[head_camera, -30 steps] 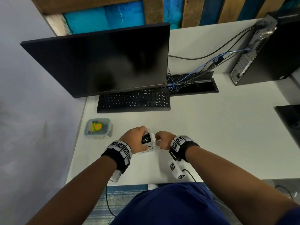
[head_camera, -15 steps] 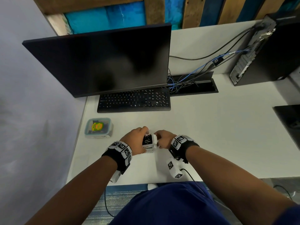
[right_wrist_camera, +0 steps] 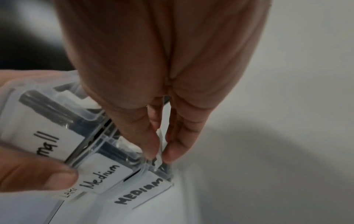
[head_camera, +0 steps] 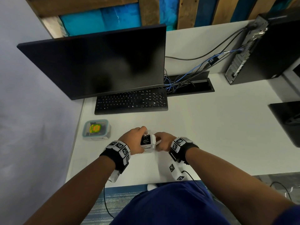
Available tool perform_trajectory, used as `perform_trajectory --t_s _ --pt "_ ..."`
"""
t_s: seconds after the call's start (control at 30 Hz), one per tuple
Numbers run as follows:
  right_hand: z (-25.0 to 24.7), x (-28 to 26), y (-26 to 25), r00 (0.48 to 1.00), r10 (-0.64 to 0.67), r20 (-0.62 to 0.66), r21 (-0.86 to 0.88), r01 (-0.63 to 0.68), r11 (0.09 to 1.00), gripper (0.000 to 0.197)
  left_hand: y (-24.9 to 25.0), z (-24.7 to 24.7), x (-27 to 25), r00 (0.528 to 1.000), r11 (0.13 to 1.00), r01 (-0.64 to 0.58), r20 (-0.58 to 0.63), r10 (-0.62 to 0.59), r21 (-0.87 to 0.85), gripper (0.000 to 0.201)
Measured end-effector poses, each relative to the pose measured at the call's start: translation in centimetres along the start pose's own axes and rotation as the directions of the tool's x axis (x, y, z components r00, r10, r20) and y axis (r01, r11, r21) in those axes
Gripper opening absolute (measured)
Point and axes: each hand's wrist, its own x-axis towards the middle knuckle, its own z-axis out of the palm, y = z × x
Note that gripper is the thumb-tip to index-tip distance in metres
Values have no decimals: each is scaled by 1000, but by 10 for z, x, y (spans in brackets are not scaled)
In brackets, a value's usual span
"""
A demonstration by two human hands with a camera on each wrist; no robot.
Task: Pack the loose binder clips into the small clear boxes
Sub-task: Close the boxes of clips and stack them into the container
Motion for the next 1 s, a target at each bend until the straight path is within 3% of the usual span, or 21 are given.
perform_trajectory --t_s 0.13,0.37,0.7,1.0 --pt "-1 0 -4 1000 2 -30 -48 -3 999 44 -3 0 -2 1000 1000 6 9 -6 -7 68" --pt "1 2 -8 998 6 -56 -88 -11 996 22 0 2 -1 1000 1000 -14 -3 14 2 67" --pt "5 5 -1 998 48 -51 198 -37 980 23 -1 5 -5 999 999 7 -45 -9 -53 68" --pt "5 2 -3 987 136 -82 273 -109 956 22 2 3 1 1000 1000 5 -17 -5 11 67"
